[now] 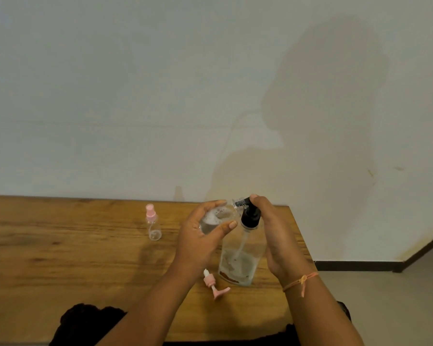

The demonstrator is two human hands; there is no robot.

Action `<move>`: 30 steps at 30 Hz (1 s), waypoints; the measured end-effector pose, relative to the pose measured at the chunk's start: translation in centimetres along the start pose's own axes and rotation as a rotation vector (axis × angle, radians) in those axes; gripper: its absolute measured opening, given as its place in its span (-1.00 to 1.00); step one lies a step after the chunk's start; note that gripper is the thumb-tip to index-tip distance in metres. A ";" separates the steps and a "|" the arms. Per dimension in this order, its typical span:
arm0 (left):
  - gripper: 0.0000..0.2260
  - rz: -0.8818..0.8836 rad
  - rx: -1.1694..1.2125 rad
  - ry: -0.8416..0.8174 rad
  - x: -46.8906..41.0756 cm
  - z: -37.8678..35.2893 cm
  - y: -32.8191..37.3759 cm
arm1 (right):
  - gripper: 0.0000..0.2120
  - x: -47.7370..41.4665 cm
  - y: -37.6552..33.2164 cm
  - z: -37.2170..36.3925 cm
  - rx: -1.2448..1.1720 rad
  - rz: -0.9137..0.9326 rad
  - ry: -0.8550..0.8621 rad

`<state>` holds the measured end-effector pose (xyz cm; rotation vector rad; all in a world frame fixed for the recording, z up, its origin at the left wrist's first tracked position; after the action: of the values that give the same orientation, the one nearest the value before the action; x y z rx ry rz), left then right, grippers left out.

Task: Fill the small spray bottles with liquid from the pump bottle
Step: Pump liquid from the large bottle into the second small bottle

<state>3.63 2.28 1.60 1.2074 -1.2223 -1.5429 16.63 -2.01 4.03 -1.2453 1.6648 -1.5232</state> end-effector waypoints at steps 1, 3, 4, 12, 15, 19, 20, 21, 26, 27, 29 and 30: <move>-0.63 -0.001 0.001 -0.001 0.0 0.1 0.0 | -0.76 0.1 0.0 -0.1 -0.002 0.002 0.005; -0.64 0.004 -0.008 -0.005 0.0 0.1 -0.1 | -0.76 0.1 0.1 -0.2 -0.003 -0.003 0.014; -0.66 0.004 -0.013 -0.005 -0.1 0.1 0.0 | -0.76 0.1 0.2 -0.2 0.003 -0.006 0.022; -0.69 0.023 -0.003 0.006 0.1 0.1 0.0 | -0.73 0.2 0.3 -0.2 0.051 0.019 0.062; -0.70 0.019 0.021 0.001 0.0 0.1 0.2 | -0.74 0.1 0.3 -0.2 0.027 0.005 0.014; -0.68 0.013 0.003 0.009 0.0 0.0 0.3 | -0.74 -0.2 0.2 0.0 0.054 -0.023 -0.016; -0.69 0.012 0.003 0.010 0.0 0.1 0.3 | -0.74 -0.2 0.3 0.0 0.054 -0.032 -0.018; -0.69 0.009 0.004 0.008 0.1 0.0 0.3 | -0.74 -0.2 0.3 0.0 0.049 -0.039 -0.019; -0.69 0.023 -0.019 -0.007 0.2 0.0 -0.1 | -0.76 -0.3 0.4 0.4 0.065 -0.050 0.004; -0.68 0.031 -0.018 -0.002 0.2 0.0 -0.2 | -0.76 -0.2 0.4 0.3 0.067 -0.047 0.006; -0.67 0.042 -0.016 0.004 0.2 0.0 -0.2 | -0.76 -0.2 0.4 0.2 0.064 -0.031 0.015; -0.67 0.038 -0.009 0.006 0.2 0.0 -0.1 | -0.76 -0.2 0.4 0.2 0.058 -0.024 0.014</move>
<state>3.53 2.09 1.51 1.1754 -1.2260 -1.5147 16.83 -1.94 3.58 -1.2311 1.6086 -1.5867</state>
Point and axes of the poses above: each hand's wrist, its own x-axis away from the middle knuckle, its own z-axis out of the back of the hand, y = z × x, the point moved 6 cm from there along -x, towards the middle knuckle, and after that the axes turned 8 degrees about -x, right-handed, at the moved point
